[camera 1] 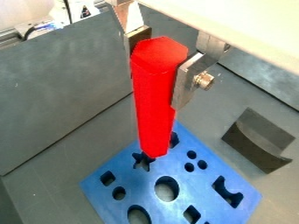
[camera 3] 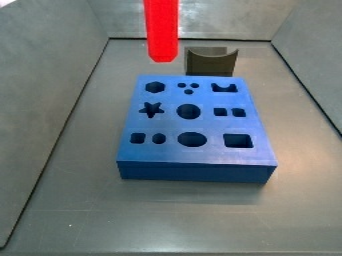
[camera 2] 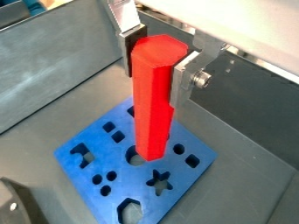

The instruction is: Insert the hexagon object.

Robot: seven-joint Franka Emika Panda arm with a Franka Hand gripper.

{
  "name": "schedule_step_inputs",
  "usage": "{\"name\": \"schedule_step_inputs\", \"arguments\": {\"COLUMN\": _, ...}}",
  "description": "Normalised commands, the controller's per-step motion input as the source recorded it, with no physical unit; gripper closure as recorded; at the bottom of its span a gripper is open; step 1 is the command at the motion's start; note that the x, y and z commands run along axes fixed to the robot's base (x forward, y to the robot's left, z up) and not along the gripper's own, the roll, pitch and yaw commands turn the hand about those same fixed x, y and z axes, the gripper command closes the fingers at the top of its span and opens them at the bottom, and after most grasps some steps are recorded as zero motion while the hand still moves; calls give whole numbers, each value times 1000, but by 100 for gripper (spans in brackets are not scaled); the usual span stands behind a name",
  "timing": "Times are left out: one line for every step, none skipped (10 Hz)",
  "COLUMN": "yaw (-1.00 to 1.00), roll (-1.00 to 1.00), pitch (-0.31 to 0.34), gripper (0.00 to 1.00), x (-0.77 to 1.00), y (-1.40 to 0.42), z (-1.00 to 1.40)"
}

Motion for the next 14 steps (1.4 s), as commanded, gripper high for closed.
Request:
{"name": "schedule_step_inputs", "arguments": {"yaw": -1000, "roll": 0, "pitch": 0, "gripper": 100, "x": 0, "y": 0, "z": -377}}
{"name": "schedule_step_inputs", "arguments": {"yaw": -994, "roll": 0, "pitch": 0, "gripper": 100, "x": -46, "y": 54, "z": -366}}
{"name": "schedule_step_inputs", "arguments": {"yaw": -949, "roll": 0, "pitch": 0, "gripper": 100, "x": -157, "y": 83, "z": -406}}
{"name": "schedule_step_inputs", "arguments": {"yaw": -677, "roll": 0, "pitch": 0, "gripper": 100, "x": -243, "y": 314, "z": -406}}
{"name": "schedule_step_inputs", "arguments": {"yaw": -274, "roll": -226, "pitch": -117, "gripper": 100, "x": -249, "y": 503, "z": -334}}
{"name": "schedule_step_inputs", "arguments": {"yaw": -86, "roll": -351, "pitch": -163, "gripper": 100, "x": -274, "y": 631, "z": -400}}
{"name": "schedule_step_inputs", "arguments": {"yaw": -31, "roll": -373, "pitch": -183, "gripper": 100, "x": -274, "y": 677, "z": -391}}
{"name": "schedule_step_inputs", "arguments": {"yaw": -46, "roll": -379, "pitch": -191, "gripper": 100, "x": -251, "y": 660, "z": -369}}
{"name": "schedule_step_inputs", "arguments": {"yaw": -126, "roll": -347, "pitch": -164, "gripper": 100, "x": -249, "y": 594, "z": -406}}
{"name": "schedule_step_inputs", "arguments": {"yaw": -377, "roll": -153, "pitch": -89, "gripper": 100, "x": -194, "y": 449, "z": -366}}
{"name": "schedule_step_inputs", "arguments": {"yaw": -757, "roll": 0, "pitch": -20, "gripper": 100, "x": 0, "y": 271, "z": -294}}
{"name": "schedule_step_inputs", "arguments": {"yaw": -857, "roll": -1, "pitch": -11, "gripper": 100, "x": 0, "y": 163, "z": -231}}
{"name": "schedule_step_inputs", "arguments": {"yaw": -786, "roll": -29, "pitch": 0, "gripper": 100, "x": 0, "y": 171, "z": -114}}
{"name": "schedule_step_inputs", "arguments": {"yaw": -463, "roll": 0, "pitch": 0, "gripper": 100, "x": 91, "y": 97, "z": -71}}
